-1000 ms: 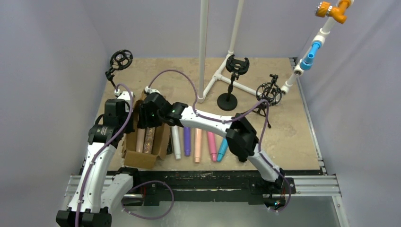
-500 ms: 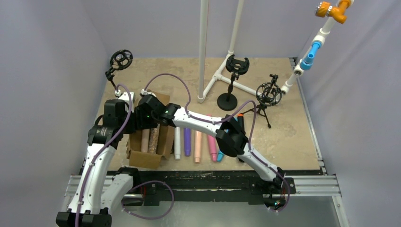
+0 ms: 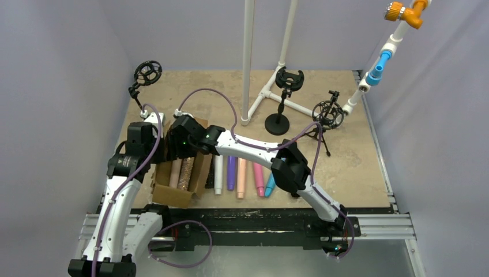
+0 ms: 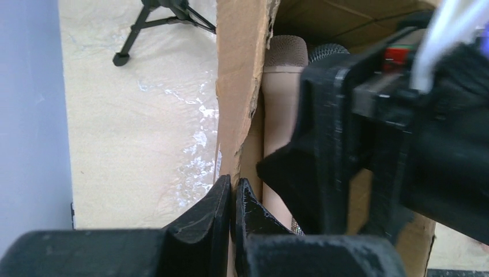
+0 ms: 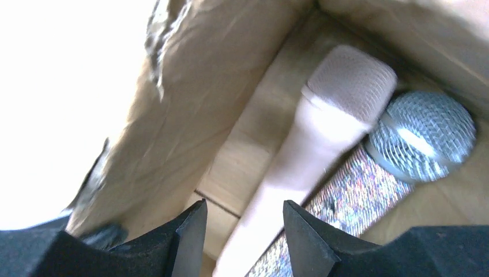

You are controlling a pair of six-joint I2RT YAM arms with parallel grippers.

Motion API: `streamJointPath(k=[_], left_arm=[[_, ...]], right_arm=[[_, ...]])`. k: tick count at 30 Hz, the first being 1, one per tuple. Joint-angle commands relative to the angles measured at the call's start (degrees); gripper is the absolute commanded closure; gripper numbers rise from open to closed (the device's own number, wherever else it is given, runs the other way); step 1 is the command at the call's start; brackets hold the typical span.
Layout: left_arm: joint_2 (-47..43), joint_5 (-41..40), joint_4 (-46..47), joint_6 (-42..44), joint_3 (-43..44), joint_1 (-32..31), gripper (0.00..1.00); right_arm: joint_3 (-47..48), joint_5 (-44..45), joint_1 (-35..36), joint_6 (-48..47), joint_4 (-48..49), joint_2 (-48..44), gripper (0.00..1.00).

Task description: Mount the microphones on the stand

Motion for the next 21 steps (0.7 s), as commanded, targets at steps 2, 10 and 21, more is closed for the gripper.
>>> streamJointPath(k=[2, 10, 21], left_arm=[[-1.4, -3.2, 6.6, 1.0, 0.3, -0.1, 1.0], [-2.2, -3.5, 7.3, 0.5, 0.1, -0.7, 1.0], [-1.8, -2.3, 7.8, -0.6, -0.2, -2.5, 1.0]], right_arm=[[-1.5, 0.3, -0.9, -1.2, -2.0, -6.8, 0.45], [2.2, -2.0, -1.1, -0.4, -6.5, -1.9, 0.47], [7.5, -2.6, -1.1, 2.4, -4.8, 5.9, 0.48]])
